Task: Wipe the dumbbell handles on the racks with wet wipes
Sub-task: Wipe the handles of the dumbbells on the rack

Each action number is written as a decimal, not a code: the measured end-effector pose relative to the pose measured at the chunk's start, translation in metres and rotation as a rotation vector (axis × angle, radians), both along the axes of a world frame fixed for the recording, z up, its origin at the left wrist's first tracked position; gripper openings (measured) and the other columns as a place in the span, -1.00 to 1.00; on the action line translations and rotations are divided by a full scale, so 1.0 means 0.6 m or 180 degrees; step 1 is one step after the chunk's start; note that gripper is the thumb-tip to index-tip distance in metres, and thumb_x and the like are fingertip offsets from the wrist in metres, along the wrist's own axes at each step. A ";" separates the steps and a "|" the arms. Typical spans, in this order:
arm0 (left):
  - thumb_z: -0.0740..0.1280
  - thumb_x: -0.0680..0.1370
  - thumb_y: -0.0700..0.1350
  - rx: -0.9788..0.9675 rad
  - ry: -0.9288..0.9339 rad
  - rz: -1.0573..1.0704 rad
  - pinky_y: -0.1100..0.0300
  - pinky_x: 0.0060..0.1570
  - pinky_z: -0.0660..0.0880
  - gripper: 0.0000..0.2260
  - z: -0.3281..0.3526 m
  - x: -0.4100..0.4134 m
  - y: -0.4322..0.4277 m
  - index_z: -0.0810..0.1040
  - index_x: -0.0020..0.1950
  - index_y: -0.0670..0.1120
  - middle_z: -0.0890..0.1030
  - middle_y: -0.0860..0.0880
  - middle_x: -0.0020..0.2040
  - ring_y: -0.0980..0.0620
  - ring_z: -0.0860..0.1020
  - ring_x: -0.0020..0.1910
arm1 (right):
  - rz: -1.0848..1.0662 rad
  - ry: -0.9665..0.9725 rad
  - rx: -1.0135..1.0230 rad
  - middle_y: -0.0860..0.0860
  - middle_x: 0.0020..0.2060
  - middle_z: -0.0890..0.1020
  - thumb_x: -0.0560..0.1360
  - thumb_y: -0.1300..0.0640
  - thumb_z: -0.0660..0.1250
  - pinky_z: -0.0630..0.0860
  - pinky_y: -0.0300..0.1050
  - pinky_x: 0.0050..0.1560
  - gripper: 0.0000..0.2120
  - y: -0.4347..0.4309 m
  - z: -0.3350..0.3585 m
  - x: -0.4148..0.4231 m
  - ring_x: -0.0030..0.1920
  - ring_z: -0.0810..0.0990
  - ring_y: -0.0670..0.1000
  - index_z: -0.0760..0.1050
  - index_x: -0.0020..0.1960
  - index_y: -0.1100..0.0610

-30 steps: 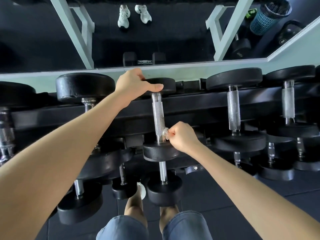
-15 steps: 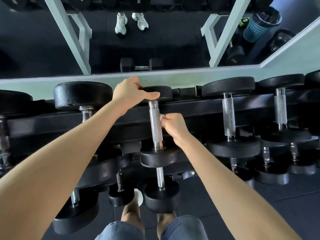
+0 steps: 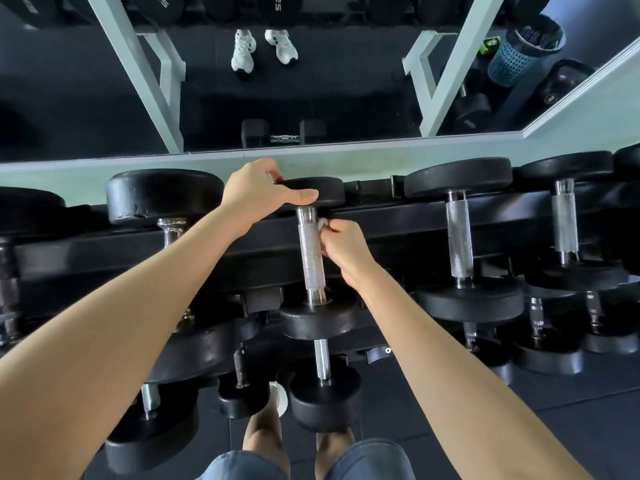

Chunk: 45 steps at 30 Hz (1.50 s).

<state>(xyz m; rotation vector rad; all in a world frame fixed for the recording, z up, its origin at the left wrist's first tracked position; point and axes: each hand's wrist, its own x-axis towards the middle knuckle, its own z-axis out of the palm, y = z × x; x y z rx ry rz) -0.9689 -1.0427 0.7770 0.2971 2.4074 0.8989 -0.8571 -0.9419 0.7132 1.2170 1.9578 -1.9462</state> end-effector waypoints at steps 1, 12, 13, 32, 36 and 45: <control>0.51 0.29 0.21 0.0001 -0.0007 0.0012 0.14 -0.13 0.37 -0.47 0.000 0.000 0.000 0.48 0.06 -0.09 0.48 0.04 -0.03 0.01 0.44 -0.05 | -0.0053 -0.0020 -0.0439 0.04 -0.38 0.53 0.60 0.22 0.18 0.55 0.01 -0.02 -0.77 0.004 -0.001 -0.003 -0.17 0.55 0.09 0.53 -0.17 0.26; 0.53 0.28 0.18 0.0171 0.0053 0.0188 0.26 -0.26 0.31 -0.52 -0.003 0.009 -0.001 0.50 0.02 -0.07 0.49 0.05 0.00 0.05 0.44 -0.04 | -0.0399 0.0163 -0.0910 0.20 0.00 0.66 0.54 0.18 0.33 0.54 0.17 0.15 -0.86 0.000 0.002 0.003 0.07 0.62 0.22 0.59 0.02 0.24; 0.53 0.27 0.17 0.0192 0.0040 0.0198 0.27 -0.25 0.31 -0.52 -0.005 0.008 -0.002 0.51 0.01 -0.07 0.50 0.06 0.01 0.05 0.44 -0.02 | -0.0514 0.0136 -0.0907 0.18 -0.02 0.66 0.52 0.19 0.35 0.54 0.17 0.15 -0.89 -0.003 0.004 0.003 0.06 0.63 0.19 0.60 -0.01 0.22; 0.39 0.43 0.21 -0.0430 -0.0359 -0.0252 0.08 -0.12 0.54 -0.61 0.019 0.004 0.014 0.52 -0.05 -0.11 0.53 -0.05 -0.17 -0.05 0.54 -0.19 | 0.0074 -0.0148 0.1991 0.10 -0.18 0.62 0.64 0.07 0.10 0.29 -0.24 -0.22 -0.72 -0.059 0.018 0.004 -0.12 0.58 0.10 0.52 0.04 0.21; 0.41 0.35 0.30 -0.0506 0.0392 -0.0162 0.20 -0.42 0.29 -0.52 0.010 0.015 0.042 0.35 -0.30 -0.09 0.38 -0.01 -0.39 0.05 0.35 -0.42 | 0.0657 0.0151 0.2091 -0.07 -0.50 0.40 0.66 0.06 -0.01 0.25 -0.22 -0.41 -0.65 -0.039 0.016 0.042 -0.46 0.45 -0.04 0.49 0.06 0.21; 0.54 0.28 0.16 0.0267 -0.0289 0.0469 0.04 0.01 0.57 -0.59 -0.011 -0.007 -0.012 0.56 -0.07 -0.08 0.58 0.05 -0.13 -0.01 0.58 -0.08 | 0.0595 0.0257 0.1767 -0.07 -0.66 0.19 0.60 0.09 0.20 0.16 -0.23 -0.49 -0.42 -0.027 0.012 0.041 -0.59 0.18 -0.07 0.15 -0.57 0.07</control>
